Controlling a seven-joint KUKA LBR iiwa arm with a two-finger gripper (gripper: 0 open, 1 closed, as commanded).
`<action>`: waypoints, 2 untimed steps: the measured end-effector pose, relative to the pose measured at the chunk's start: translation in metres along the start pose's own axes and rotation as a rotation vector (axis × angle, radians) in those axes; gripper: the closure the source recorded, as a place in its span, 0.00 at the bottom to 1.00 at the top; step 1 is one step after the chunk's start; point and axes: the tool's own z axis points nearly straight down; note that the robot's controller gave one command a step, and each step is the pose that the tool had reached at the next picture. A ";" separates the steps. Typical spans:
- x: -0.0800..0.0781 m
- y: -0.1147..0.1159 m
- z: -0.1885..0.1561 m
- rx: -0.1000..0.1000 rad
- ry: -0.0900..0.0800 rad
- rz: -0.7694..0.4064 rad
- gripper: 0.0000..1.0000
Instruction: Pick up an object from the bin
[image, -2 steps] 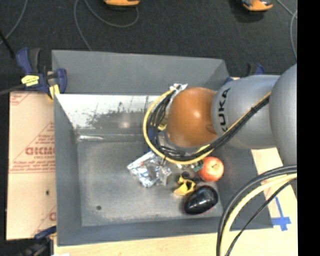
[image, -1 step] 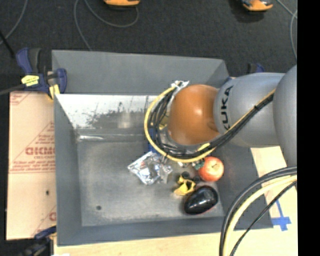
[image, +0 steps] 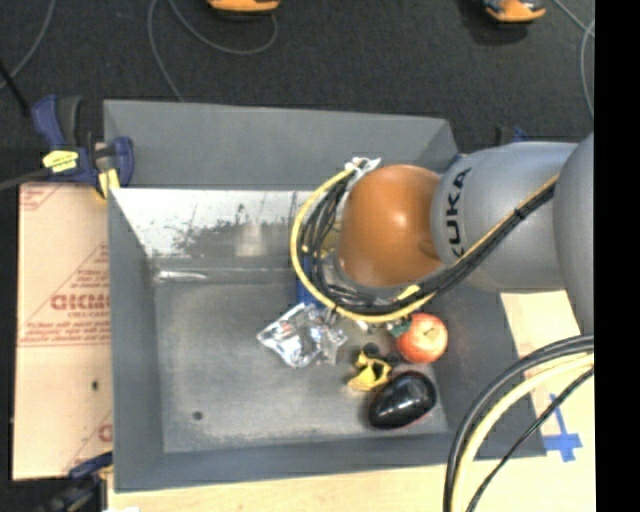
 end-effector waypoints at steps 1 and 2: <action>0.000 0.000 -0.013 -0.001 0.001 0.001 1.00; -0.001 -0.001 -0.029 0.002 -0.003 0.003 1.00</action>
Offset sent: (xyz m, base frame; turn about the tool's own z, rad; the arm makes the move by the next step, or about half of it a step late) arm 0.0001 0.0000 0.0348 0.0000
